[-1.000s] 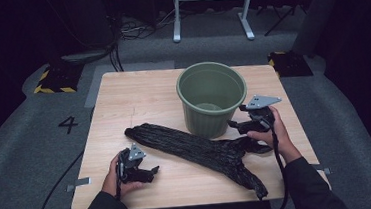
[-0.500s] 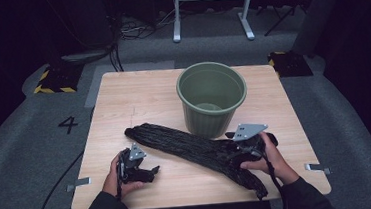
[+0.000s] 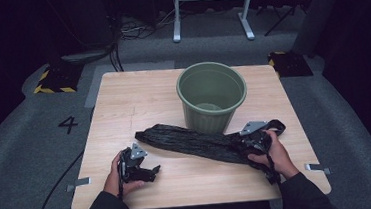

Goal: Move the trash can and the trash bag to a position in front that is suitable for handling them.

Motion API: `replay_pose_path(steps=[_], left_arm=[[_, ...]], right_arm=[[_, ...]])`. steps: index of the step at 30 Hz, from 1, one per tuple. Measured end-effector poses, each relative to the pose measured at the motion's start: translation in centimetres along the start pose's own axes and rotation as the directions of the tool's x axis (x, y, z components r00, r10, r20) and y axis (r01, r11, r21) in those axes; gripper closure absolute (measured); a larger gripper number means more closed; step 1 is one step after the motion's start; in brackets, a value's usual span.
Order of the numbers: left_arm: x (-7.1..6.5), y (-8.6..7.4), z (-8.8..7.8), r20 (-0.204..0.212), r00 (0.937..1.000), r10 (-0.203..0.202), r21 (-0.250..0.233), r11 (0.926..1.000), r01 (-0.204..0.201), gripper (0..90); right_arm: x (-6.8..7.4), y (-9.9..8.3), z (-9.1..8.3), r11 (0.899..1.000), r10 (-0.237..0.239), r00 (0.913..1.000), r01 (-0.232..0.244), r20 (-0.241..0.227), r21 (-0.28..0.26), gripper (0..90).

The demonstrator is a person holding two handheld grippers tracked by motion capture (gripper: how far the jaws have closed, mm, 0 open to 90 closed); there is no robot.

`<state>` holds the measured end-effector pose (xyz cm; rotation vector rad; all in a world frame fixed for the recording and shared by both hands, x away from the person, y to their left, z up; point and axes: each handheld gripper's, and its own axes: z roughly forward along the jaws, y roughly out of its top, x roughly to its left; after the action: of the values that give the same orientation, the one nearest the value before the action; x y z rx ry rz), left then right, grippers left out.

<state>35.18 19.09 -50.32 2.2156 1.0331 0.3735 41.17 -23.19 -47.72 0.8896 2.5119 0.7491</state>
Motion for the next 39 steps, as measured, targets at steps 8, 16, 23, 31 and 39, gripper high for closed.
replay_pose_path(steps=[8,16,23,31,39], left_arm=[[-0.2,0.1,0.1,-0.002,1.0000,-0.005,-0.001,1.0000,0.005,7.1],[-0.1,0.2,0.1,-0.003,1.0000,0.004,0.000,1.0000,-0.004,7.1],[-0.1,0.2,0.1,-0.003,1.0000,0.001,0.000,1.0000,-0.001,7.0],[-0.2,0.2,0.2,-0.008,0.9999,-0.008,0.001,1.0000,0.008,6.6],[-0.2,0.2,0.2,-0.009,0.9999,-0.008,0.001,1.0000,0.008,6.6]], right_arm=[[-1.5,0.2,-2.3,0.997,-0.005,0.9980,0.010,0.063,-0.074,26.4],[-1.6,0.7,-6.3,0.977,-0.040,0.9969,0.053,0.068,-0.207,24.8],[-2.0,0.5,-8.1,0.964,-0.063,0.9945,0.082,0.083,-0.253,22.7],[-1.1,1.5,-8.2,0.957,-0.118,0.9929,0.111,-0.010,-0.269,23.8],[-0.7,2.2,-9.4,0.953,-0.090,0.9934,0.066,-0.070,-0.297,21.8]])
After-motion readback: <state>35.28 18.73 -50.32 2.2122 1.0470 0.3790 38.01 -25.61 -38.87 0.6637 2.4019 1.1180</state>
